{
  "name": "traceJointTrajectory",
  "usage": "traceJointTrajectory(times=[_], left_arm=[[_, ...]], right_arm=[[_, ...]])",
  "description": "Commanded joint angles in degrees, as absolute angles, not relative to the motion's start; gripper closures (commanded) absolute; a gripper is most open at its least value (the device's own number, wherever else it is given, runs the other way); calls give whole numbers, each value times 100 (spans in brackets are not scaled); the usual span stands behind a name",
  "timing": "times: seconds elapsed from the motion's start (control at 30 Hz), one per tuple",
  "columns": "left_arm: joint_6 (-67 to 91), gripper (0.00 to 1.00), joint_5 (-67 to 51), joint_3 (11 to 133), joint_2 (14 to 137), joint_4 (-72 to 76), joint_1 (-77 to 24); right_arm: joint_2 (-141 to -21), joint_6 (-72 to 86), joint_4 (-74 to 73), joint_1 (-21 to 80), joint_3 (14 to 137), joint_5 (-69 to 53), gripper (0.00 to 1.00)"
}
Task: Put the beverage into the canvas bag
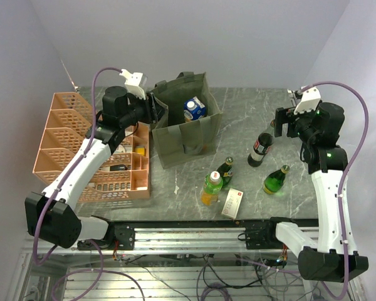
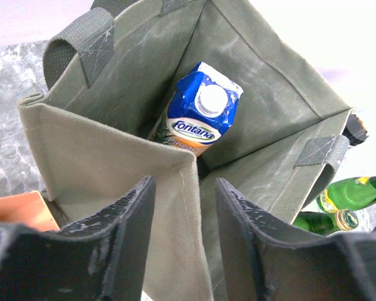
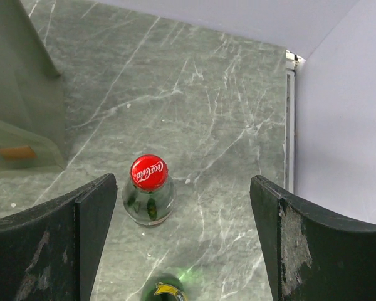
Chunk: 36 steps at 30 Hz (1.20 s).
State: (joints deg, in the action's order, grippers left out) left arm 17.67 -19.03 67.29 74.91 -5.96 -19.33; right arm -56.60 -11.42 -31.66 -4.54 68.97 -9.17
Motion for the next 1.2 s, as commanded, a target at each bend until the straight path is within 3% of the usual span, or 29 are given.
traceJointTrajectory(times=[0.0,0.2,0.4,0.73,1.17], left_arm=[[1521,42,-1657,6997,7455,-819,-1960],[1277,38,-1434,7390,7853,-1195,-2242],[1457,63,-1217,7497,8203,-1281,-2316],[1514,90,-840,6937,7705,-885,-2312],[1697,93,-1465,6853,7800,-707,-2312]], right_arm=[[-5597,-1117,-3201,-561,6896,-1159,13],[-5575,-1116,-3157,-629,6795,-1177,13],[-5520,-1175,-3088,-674,6551,-1235,13],[-5791,-1273,-2827,-686,6374,-1493,14],[-6504,-1318,-2643,-677,6426,-2158,26]])
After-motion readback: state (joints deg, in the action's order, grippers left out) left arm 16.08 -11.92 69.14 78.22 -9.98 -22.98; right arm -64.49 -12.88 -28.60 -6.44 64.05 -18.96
